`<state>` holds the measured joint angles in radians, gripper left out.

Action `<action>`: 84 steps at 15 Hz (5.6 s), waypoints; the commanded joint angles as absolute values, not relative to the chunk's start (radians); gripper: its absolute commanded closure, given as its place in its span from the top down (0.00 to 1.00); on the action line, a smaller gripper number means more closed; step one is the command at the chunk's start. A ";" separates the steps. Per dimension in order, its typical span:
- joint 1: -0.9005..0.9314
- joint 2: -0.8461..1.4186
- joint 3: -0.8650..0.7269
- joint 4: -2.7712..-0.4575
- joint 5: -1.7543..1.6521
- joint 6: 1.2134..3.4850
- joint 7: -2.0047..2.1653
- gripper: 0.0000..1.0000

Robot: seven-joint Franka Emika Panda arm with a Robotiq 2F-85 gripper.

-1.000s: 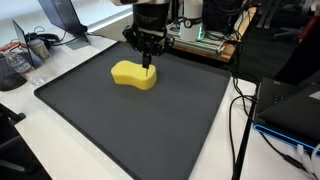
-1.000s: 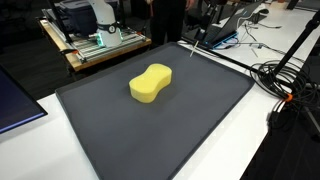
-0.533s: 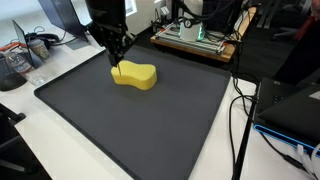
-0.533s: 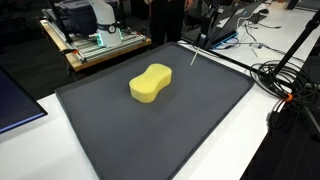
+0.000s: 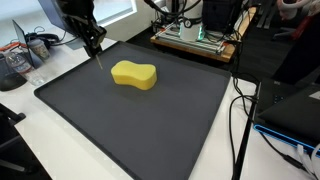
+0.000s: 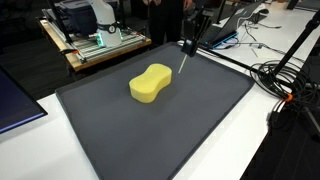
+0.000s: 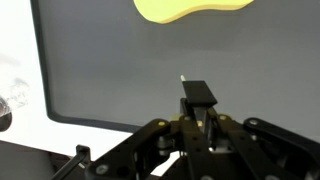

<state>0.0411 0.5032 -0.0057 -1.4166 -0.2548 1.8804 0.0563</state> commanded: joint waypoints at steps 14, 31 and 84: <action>-0.186 0.261 -0.069 -1.806 0.009 2.210 -0.105 0.03; -0.220 0.071 -0.150 -2.183 0.093 2.404 -0.256 0.13; -0.251 -0.323 -0.047 -2.765 0.672 2.802 -0.918 0.03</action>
